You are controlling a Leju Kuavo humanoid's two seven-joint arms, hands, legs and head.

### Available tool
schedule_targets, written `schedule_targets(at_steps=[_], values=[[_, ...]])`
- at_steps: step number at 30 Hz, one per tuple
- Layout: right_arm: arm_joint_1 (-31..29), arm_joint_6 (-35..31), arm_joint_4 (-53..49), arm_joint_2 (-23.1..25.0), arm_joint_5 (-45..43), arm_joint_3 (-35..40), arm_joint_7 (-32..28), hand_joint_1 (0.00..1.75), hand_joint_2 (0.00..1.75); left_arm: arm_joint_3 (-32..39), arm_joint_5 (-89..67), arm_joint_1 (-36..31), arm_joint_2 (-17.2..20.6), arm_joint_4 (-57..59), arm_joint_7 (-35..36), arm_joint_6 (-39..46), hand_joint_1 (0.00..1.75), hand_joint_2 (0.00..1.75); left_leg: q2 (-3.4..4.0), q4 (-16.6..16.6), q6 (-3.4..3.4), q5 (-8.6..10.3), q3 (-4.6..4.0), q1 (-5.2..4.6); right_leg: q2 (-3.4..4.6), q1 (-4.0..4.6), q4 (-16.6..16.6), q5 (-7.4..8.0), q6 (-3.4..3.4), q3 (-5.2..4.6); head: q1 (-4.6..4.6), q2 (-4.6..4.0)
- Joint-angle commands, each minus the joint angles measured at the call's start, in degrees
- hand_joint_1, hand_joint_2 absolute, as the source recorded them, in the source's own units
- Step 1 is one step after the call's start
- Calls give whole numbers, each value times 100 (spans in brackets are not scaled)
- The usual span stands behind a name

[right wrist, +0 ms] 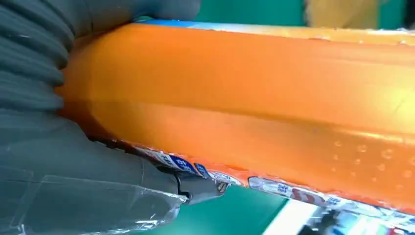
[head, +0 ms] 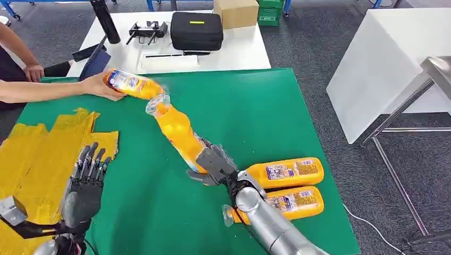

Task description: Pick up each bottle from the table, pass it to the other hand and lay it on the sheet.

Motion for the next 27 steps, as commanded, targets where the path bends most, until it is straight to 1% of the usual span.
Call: schedule_targets(at_steps=[1,3,4,5,8,11,12,13,17,20,23,24,26,27], values=[[-182,270,-165,270,380,1015,-39,175,175,-618,87,84,-63,-65,132,-24,0,175,8,6,-13,-4,13,5,-1,5,6,-4,-5,13,0,0],[-152,211,-386,319,442,1246,8,175,175,-713,4,125,3,-62,80,40,0,175,16,6,-11,-4,13,4,7,4,9,-5,-5,11,2,0],[-131,168,-642,309,387,1356,-71,175,175,-781,-108,191,72,-68,49,86,0,175,15,0,-7,3,5,4,7,3,8,0,-4,2,2,0],[-125,146,-776,288,354,1419,24,175,175,-796,-114,228,93,-61,-1,95,0,175,25,6,-13,-4,12,6,13,5,14,-5,-7,7,0,0],[-132,167,-934,198,295,1504,123,175,175,-806,-116,265,144,-57,-64,83,0,175,1,1,-10,4,8,6,-8,5,10,-5,-4,7,0,0],[-200,185,-772,216,228,1571,129,175,175,-833,-194,209,162,-12,-85,103,0,175,1,6,-12,-2,19,12,-5,10,9,-9,-3,21,2,0],[-218,190,-722,233,227,1598,129,175,175,-842,-230,193,162,0,-93,118,0,175,-2,0,-8,7,8,7,-5,5,8,-2,-2,9,2,0],[-251,280,-638,266,228,1689,143,175,175,-857,-325,171,161,15,-108,172,0,175,-1,5,-11,2,13,11,-6,9,9,-5,-3,17,4,0],[-438,656,-85,564,376,2385,334,175,175,-931,-611,-38,167,221,-190,277,0,175,-5,3,-14,7,9,6,-5,6,12,-2,-6,11,4,0],[-407,797,130,761,455,2913,350,175,175,-966,-668,-150,183,355,-207,271,0,175,0,0,-19,3,20,8,-1,8,11,-6,-10,19,4,0],[-353,840,120,767,449,3452,374,175,175,-936,-663,-154,194,412,-250,275,0,175,-8,-8,-11,8,14,5,-5,4,4,-3,-7,13,4,0],[-340,846,134,767,437,3528,381,175,175,-926,-655,-154,194,424,-256,268,0,175,-5,-8,-16,3,26,8,-4,7,3,-7,-9,25,0,0],[-333,834,219,767,405,3713,386,175,175,-880,-620,-155,185,458,-274,239,0,175,-17,-10,-14,6,24,8,-16,6,2,-9,-7,25,0,0],[-321,828,245,766,401,3737,386,175,175,-868,-613,-161,180,470,-277,237,0,175,-9,-8,-12,5,23,10,-7,8,0,-5,-6,22,2,0]])
